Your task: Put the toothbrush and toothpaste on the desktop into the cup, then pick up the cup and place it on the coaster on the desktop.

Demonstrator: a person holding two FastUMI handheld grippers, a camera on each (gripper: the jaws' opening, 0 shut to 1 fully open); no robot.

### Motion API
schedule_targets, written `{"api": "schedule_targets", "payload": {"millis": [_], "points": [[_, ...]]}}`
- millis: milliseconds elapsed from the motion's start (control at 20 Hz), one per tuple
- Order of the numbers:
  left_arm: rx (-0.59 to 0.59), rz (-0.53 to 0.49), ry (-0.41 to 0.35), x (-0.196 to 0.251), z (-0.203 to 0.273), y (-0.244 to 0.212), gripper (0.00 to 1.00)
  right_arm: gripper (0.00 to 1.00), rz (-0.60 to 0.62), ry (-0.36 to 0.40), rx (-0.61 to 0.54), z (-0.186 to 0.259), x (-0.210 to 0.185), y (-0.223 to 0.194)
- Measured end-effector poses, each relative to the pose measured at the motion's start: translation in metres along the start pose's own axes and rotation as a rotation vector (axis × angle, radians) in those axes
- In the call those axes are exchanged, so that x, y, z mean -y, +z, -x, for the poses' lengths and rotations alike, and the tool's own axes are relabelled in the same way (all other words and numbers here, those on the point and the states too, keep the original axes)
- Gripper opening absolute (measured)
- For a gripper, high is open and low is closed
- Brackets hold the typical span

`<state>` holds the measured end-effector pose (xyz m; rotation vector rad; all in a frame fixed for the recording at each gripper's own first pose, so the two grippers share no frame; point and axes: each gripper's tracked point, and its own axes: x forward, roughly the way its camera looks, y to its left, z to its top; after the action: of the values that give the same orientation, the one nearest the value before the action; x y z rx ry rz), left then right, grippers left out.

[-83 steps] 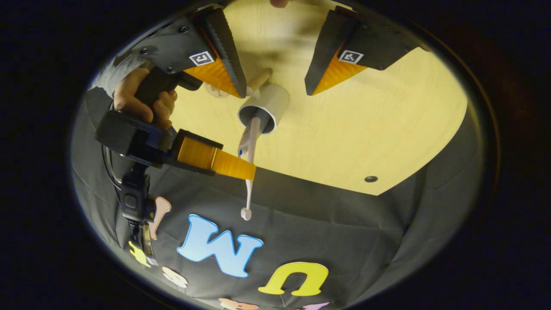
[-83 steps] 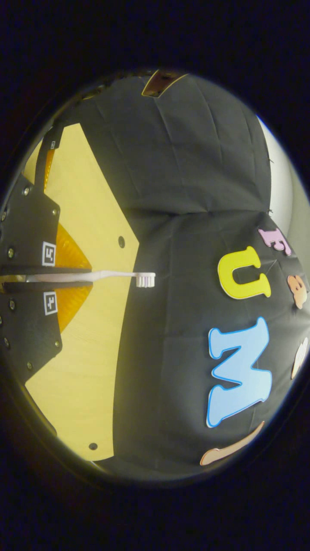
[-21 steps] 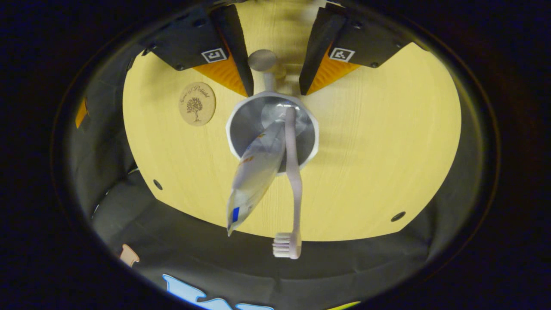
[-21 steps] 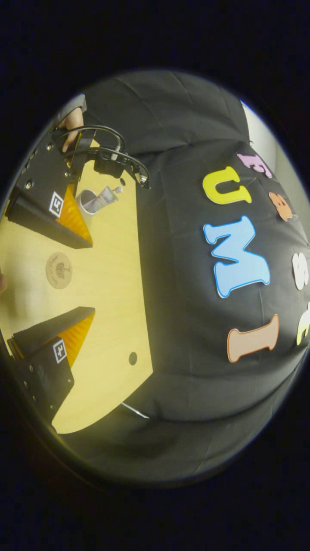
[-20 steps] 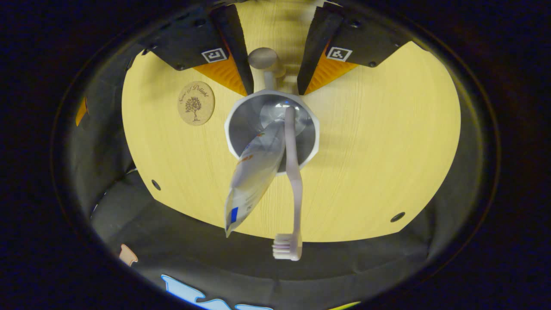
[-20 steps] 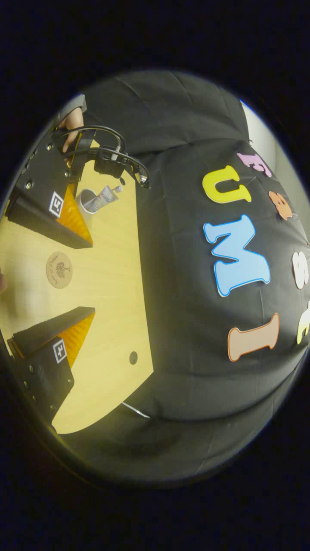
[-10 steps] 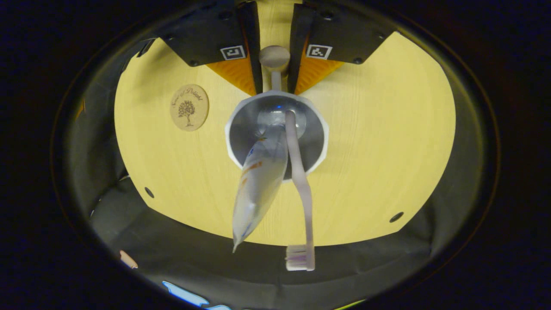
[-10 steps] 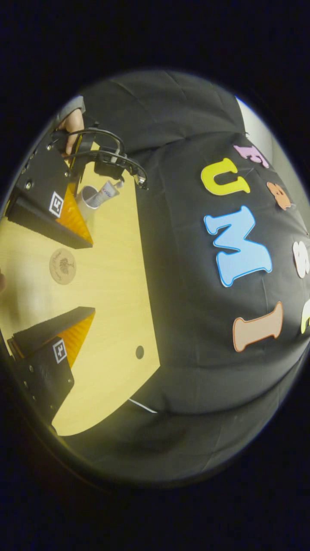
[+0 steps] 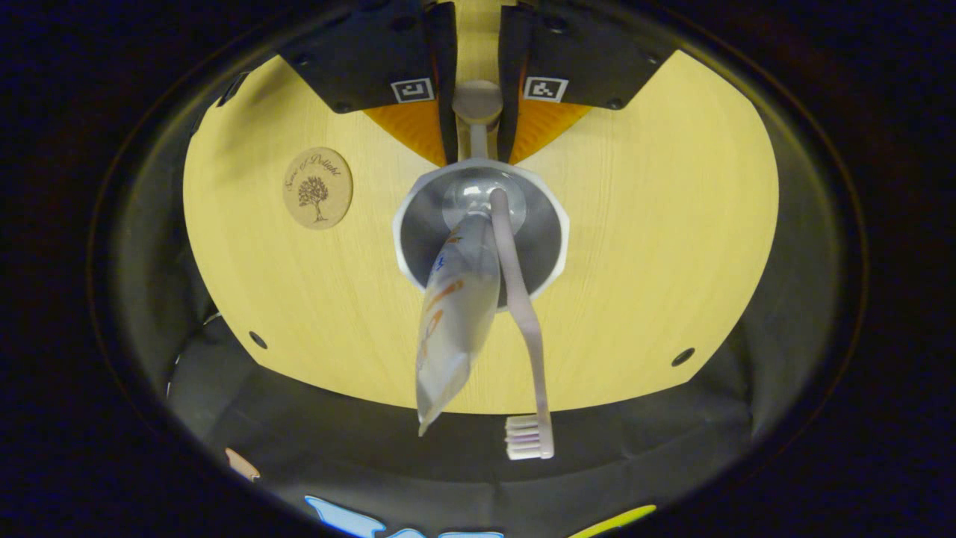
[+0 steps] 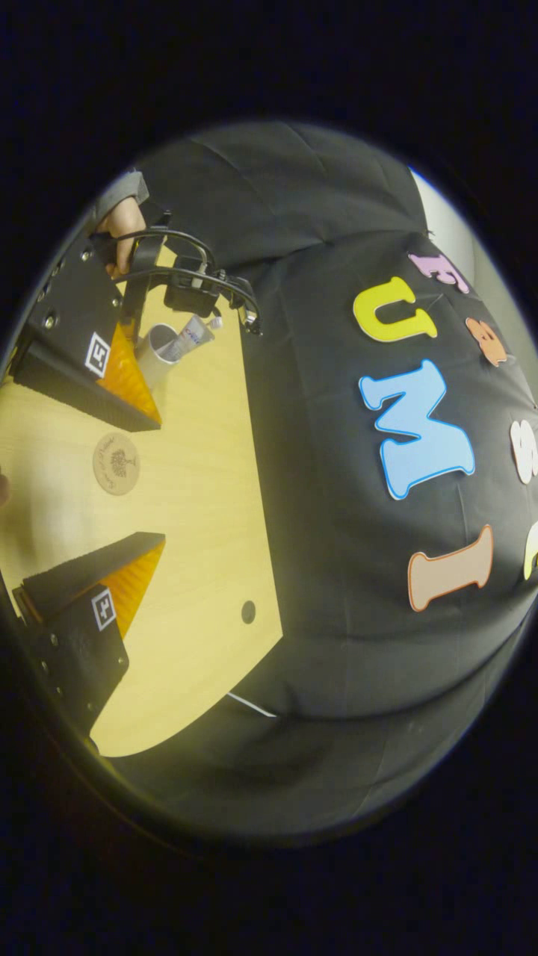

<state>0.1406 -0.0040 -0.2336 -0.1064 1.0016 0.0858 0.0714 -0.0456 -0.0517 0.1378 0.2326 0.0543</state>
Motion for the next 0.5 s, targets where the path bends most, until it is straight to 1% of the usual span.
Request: {"api": "schedule_targets", "payload": {"millis": [200, 350, 450, 500], "points": [[0.027, 0.021, -0.042, 0.008, 0.008, 0.002, 0.3, 0.87, -0.008, -0.012, 0.005, 0.003, 0.005, 0.002], [0.055, -0.014, -0.052, 0.019, 0.015, 0.007, 0.29, 0.87, -0.021, -0.015, 0.009, 0.004, 0.005, 0.003], [0.063, -0.041, -0.073, 0.032, 0.022, 0.01, 0.28, 0.87, -0.023, -0.018, 0.01, 0.005, 0.005, 0.003], [0.063, -0.052, -0.088, 0.04, 0.025, 0.009, 0.29, 0.87, -0.022, -0.02, 0.012, 0.006, 0.006, 0.003]]}}
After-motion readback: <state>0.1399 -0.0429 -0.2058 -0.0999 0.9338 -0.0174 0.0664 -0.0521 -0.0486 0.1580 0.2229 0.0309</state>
